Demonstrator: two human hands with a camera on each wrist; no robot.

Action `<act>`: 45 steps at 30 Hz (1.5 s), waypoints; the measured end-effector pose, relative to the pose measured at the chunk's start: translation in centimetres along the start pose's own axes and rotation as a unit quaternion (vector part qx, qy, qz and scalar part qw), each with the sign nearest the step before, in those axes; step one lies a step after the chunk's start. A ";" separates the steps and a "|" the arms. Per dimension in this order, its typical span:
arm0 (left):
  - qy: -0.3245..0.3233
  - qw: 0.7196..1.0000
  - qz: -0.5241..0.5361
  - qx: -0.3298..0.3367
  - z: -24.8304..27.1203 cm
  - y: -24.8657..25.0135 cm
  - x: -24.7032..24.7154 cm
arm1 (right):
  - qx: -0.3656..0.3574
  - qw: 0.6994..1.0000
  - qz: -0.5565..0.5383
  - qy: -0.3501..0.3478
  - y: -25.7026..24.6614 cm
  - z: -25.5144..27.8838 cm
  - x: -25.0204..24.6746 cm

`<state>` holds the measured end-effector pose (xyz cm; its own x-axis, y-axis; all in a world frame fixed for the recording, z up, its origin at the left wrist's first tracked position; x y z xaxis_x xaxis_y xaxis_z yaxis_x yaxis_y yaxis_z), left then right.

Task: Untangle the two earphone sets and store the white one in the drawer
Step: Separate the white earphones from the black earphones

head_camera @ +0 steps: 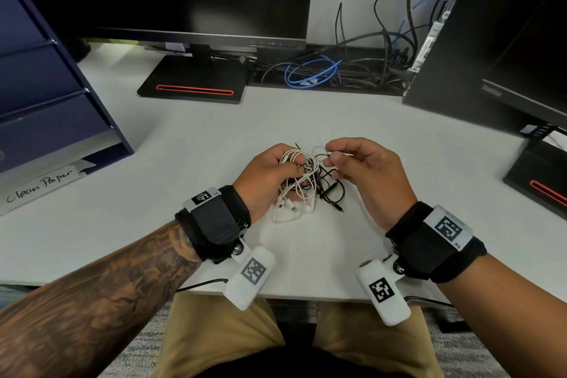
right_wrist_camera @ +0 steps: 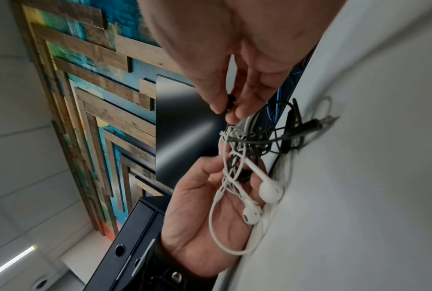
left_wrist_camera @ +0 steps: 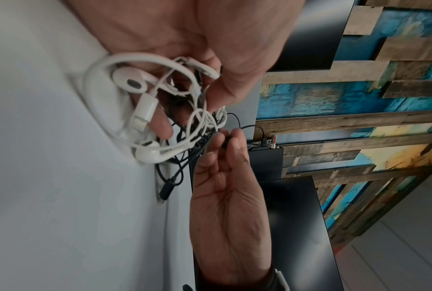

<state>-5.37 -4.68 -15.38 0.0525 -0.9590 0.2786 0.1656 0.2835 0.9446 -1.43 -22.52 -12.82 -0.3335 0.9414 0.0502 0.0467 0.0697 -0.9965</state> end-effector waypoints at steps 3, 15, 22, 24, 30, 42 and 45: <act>-0.003 1.000 0.000 -0.003 0.0 0.1 0.1 | 0.007 1.000 -0.009 0.002 0.1 0.1 0.1; -0.026 1.000 0.000 0.005 0.5 0.2 0.3 | 0.028 0.999 0.009 -0.027 0.4 0.1 0.1; -0.031 0.999 -0.010 0.011 0.4 0.0 0.2 | 0.026 0.998 0.044 -0.034 0.7 0.1 0.3; -0.030 0.999 -0.014 0.016 0.4 0.1 0.1 | 0.032 0.997 0.065 -0.038 0.7 0.2 0.2; -0.028 0.998 -0.050 0.031 0.4 -0.2 0.4 | 0.056 0.989 0.096 -0.097 1.0 0.5 0.9; -0.062 0.998 -0.016 0.030 0.3 -0.1 -0.1 | 0.071 0.989 0.110 -0.071 1.3 -0.1 0.0; -0.041 0.999 -0.012 0.029 0.2 -0.1 0.0 | 0.067 0.988 0.115 -0.084 1.3 0.0 0.1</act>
<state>-5.59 -4.65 -15.40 -0.0314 -0.9634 0.2662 0.1080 0.2615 0.9592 -1.37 -22.28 -14.14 -0.4805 0.8586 -0.1787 0.0181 -0.1940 -0.9808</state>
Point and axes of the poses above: each hand's wrist, its own z-axis away from the middle knuckle, its own x-axis out of the palm, y = z × x, the point moved 2 cm from there along -z, towards the middle knuckle, and after that the axes turned 1 degree about -y, right-handed, at the moved point
